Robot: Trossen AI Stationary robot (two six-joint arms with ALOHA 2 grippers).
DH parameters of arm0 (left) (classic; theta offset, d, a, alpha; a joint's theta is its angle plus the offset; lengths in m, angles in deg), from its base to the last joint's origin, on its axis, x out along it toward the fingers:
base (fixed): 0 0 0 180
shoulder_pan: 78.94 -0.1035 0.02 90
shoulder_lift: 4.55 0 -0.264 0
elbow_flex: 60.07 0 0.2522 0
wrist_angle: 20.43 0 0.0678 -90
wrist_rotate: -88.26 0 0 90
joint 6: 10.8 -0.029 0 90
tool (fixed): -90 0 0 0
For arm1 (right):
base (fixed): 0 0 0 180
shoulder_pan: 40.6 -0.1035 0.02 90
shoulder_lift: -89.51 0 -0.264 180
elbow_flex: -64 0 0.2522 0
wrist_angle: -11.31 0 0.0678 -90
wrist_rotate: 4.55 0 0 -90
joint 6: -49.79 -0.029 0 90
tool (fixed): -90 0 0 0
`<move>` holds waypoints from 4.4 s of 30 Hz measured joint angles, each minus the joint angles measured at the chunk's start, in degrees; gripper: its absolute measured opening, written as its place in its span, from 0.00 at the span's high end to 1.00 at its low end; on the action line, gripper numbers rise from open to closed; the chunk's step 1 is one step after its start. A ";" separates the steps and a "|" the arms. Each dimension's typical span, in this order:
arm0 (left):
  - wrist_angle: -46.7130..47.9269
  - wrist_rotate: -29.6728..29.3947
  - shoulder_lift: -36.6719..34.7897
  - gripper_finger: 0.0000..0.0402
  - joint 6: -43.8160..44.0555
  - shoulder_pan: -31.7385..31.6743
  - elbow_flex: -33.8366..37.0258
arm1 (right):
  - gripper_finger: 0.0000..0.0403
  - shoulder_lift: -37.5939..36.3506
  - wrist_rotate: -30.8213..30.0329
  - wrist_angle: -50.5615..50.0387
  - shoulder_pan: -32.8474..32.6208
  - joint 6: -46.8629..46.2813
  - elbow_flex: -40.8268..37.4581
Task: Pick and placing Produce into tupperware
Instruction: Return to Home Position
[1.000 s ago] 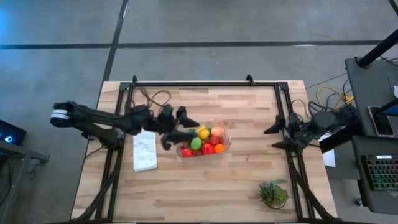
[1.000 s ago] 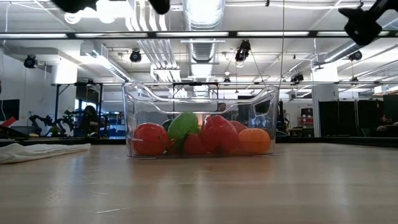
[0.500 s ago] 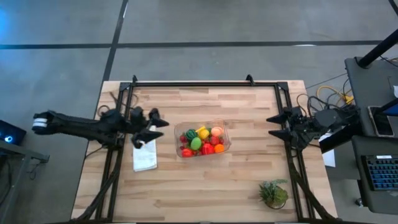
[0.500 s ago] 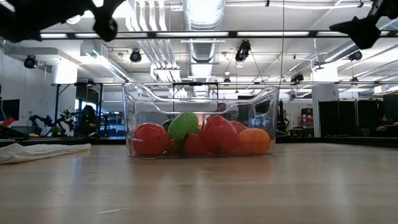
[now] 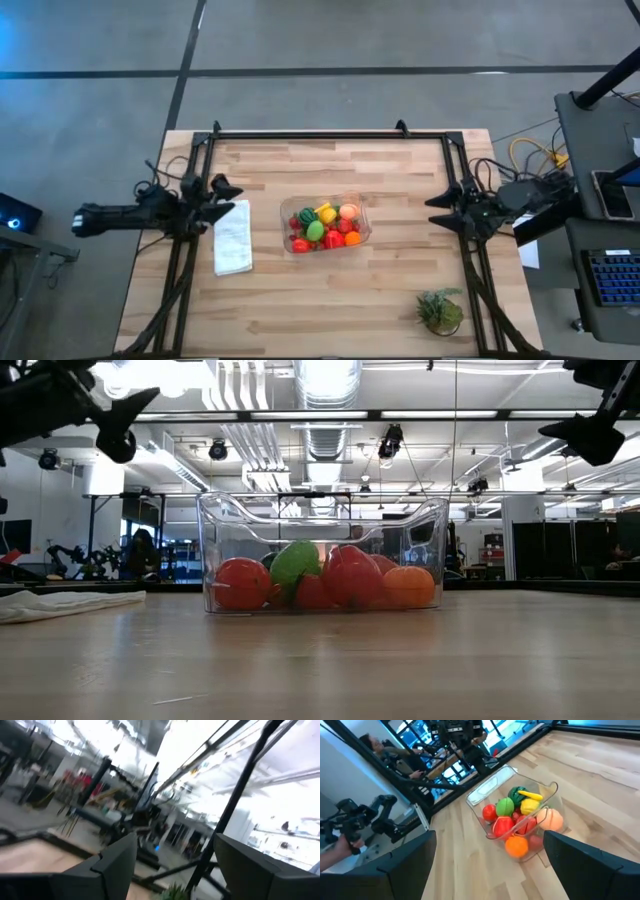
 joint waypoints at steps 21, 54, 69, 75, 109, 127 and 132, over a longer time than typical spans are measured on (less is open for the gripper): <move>4.87 -1.83 -0.29 0.38 -1.36 -0.04 3.22 | 0.11 -3.94 -2.55 11.75 0.26 -8.15 -15.99; 4.69 -1.89 2.40 0.38 -1.49 -0.03 3.37 | 0.11 -3.37 -5.68 12.16 2.78 -5.75 -18.53; 4.70 -1.89 2.47 0.38 -1.49 -0.04 3.39 | 0.11 -3.39 -5.70 12.21 2.79 -5.77 -18.53; 4.72 -1.89 2.49 0.38 -1.49 -0.04 3.39 | 0.11 -3.37 -5.70 12.23 2.78 -5.77 -18.53; 4.70 -1.88 2.44 0.38 -1.51 -0.03 3.39 | 0.11 -3.37 -5.73 12.23 2.80 -5.79 -18.53; 4.65 -1.87 2.50 0.38 -1.51 -0.03 3.39 | 0.11 -3.37 -5.73 12.25 2.78 -5.79 -18.53; 4.65 -1.87 2.53 0.38 -1.51 -0.03 3.39 | 0.11 -3.37 -5.73 12.25 2.78 -5.79 -18.53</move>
